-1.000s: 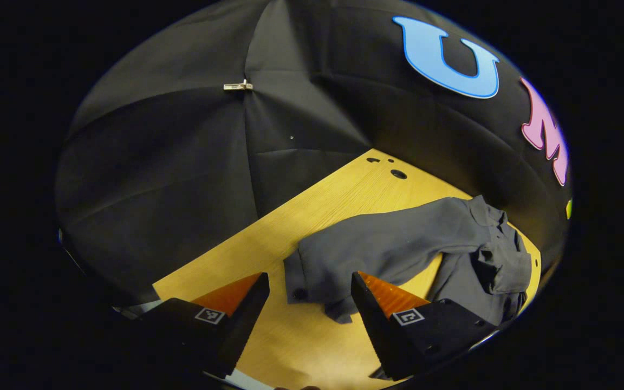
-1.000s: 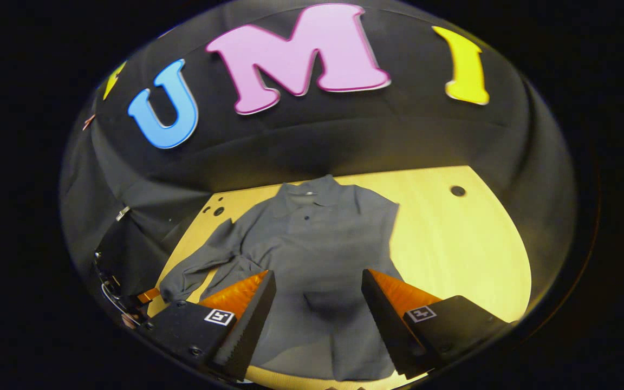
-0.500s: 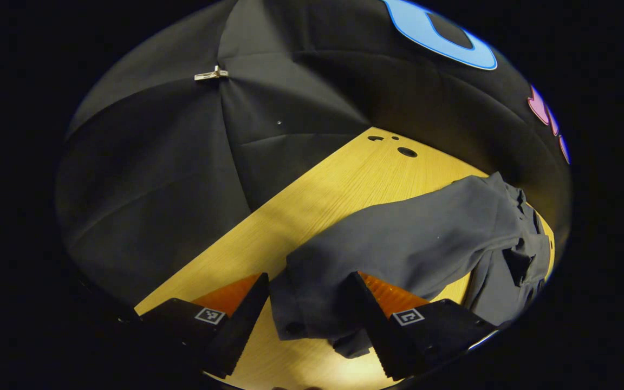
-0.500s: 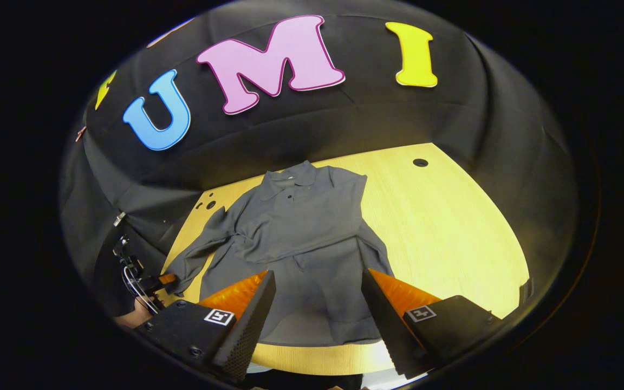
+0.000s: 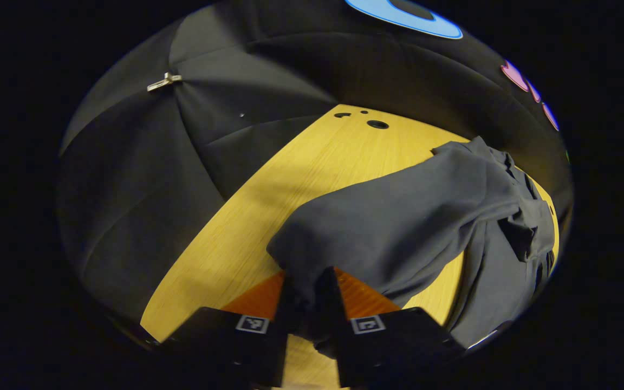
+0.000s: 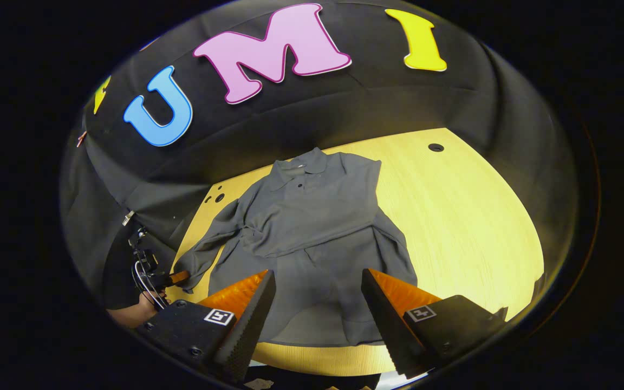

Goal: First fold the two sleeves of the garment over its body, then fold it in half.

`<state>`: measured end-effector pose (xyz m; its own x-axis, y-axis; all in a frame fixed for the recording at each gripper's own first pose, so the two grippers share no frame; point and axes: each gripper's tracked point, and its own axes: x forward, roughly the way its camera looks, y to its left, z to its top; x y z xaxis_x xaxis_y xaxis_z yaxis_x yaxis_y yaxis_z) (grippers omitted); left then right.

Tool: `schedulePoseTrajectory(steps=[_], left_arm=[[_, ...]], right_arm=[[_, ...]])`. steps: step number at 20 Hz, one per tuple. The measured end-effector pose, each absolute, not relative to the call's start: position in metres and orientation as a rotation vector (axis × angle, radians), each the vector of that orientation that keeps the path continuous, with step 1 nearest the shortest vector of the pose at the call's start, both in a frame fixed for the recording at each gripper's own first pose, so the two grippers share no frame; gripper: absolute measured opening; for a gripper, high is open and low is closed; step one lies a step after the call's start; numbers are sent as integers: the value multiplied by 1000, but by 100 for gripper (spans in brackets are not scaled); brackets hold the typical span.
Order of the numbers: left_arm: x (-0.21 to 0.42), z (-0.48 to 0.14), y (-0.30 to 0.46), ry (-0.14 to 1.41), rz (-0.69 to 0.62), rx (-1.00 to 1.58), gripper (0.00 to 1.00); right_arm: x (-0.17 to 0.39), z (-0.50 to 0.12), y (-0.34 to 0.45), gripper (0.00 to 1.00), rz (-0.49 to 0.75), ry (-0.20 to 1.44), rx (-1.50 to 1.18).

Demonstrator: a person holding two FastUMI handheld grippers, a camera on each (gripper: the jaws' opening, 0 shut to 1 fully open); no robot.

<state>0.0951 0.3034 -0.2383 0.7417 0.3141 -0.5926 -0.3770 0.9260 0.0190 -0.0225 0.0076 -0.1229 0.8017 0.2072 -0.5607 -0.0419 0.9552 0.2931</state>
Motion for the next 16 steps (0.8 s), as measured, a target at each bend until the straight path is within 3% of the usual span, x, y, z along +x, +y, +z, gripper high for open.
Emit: schedulePoseTrajectory(steps=[2, 4, 11, 16], left_arm=[[94, -237, 301, 670, 378, -41, 17], [95, -233, 299, 691, 389, -3, 6], [124, -151, 273, 550, 360, -4, 5], [153, -75, 218, 433, 257, 76, 5]], right_arm=[[-14, -121, 5, 99, 139, 614, 281], [-11, -122, 0, 99, 138, 609, 285], [-14, -143, -37, 99, 80, 640, 303], [-17, -150, -44, 99, 77, 646, 311]])
